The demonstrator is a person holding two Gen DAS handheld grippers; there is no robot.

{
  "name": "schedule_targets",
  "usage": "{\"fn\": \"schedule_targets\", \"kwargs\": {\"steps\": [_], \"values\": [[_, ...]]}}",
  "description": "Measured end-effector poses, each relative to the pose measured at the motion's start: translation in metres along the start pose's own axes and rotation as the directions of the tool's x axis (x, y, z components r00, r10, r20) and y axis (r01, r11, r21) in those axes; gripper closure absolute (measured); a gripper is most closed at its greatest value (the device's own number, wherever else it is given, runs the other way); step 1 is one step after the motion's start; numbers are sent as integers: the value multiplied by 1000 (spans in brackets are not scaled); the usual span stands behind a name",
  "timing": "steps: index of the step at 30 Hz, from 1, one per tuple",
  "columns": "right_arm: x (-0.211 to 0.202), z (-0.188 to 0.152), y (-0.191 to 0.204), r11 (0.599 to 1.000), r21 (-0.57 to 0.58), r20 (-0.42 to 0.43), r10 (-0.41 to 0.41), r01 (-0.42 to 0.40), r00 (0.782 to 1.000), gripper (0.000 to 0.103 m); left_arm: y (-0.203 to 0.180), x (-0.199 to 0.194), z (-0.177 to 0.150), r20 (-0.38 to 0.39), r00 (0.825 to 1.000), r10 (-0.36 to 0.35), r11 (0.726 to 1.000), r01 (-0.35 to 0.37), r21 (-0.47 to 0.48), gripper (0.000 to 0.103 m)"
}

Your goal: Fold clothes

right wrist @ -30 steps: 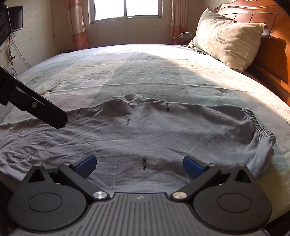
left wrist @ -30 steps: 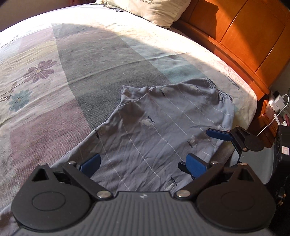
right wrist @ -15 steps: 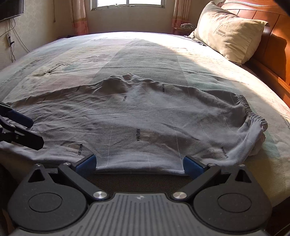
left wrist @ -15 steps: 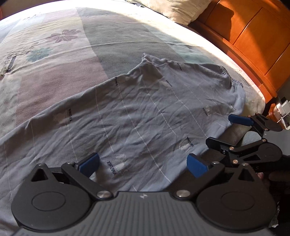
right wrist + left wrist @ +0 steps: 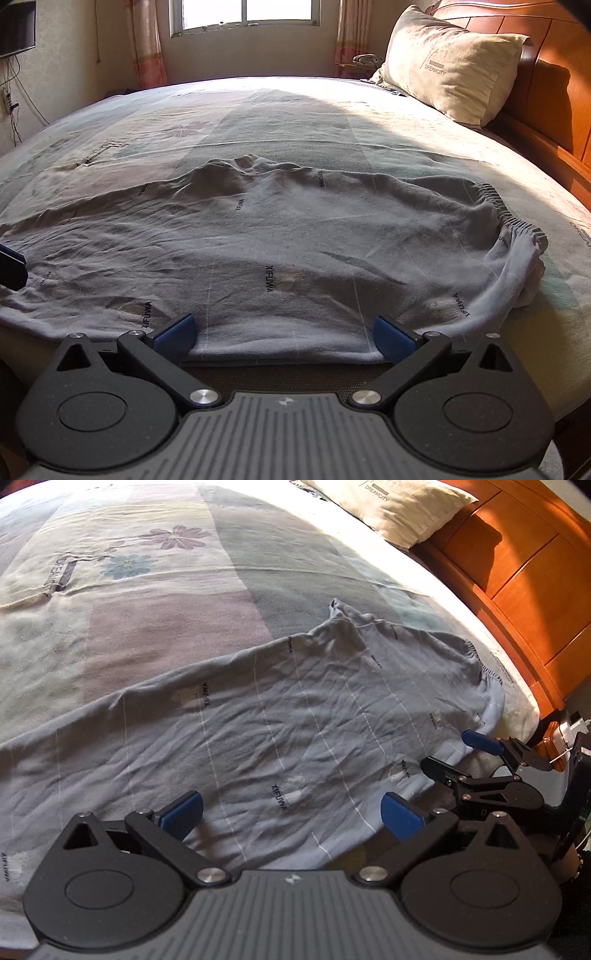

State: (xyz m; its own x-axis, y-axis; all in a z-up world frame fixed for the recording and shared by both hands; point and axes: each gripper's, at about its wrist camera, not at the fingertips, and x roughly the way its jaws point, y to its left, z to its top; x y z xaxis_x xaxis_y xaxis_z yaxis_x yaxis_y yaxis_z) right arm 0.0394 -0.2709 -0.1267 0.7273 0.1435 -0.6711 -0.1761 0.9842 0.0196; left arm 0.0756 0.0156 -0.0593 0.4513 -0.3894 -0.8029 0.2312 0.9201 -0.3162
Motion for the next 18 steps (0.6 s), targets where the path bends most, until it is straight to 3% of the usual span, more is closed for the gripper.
{"fn": "schedule_targets", "kwargs": {"steps": [2, 6, 10, 12, 15, 18], "values": [[0, 0, 0, 1000, 1, 0, 0, 0, 1000, 0, 16, -23, 11, 17, 1000, 19, 1000, -19, 12, 1], [0, 0, 1, 1000, 3, 2, -5, 5, 1000, 0, 61, -86, 29, 43, 988, 145, 988, -147, 45, 1], [1, 0, 2, 1000, 14, 9, -20, 20, 1000, 0, 109, -140, 33, 34, 946, 324, 943, -325, 68, 1], [1, 0, 3, 999, 24, 14, -29, 28, 999, 0, 129, -153, 26, 10, 943, 331, 942, -331, 50, 1], [2, -1, 5, 998, 46, 23, -48, 47, 999, 0, 153, -148, 1, -18, 968, 249, 968, -249, -10, 1], [1, 2, 8, 995, 62, 9, -73, 72, 997, 0, 162, -125, -26, -32, 978, 208, 977, -209, -34, 1]]}}
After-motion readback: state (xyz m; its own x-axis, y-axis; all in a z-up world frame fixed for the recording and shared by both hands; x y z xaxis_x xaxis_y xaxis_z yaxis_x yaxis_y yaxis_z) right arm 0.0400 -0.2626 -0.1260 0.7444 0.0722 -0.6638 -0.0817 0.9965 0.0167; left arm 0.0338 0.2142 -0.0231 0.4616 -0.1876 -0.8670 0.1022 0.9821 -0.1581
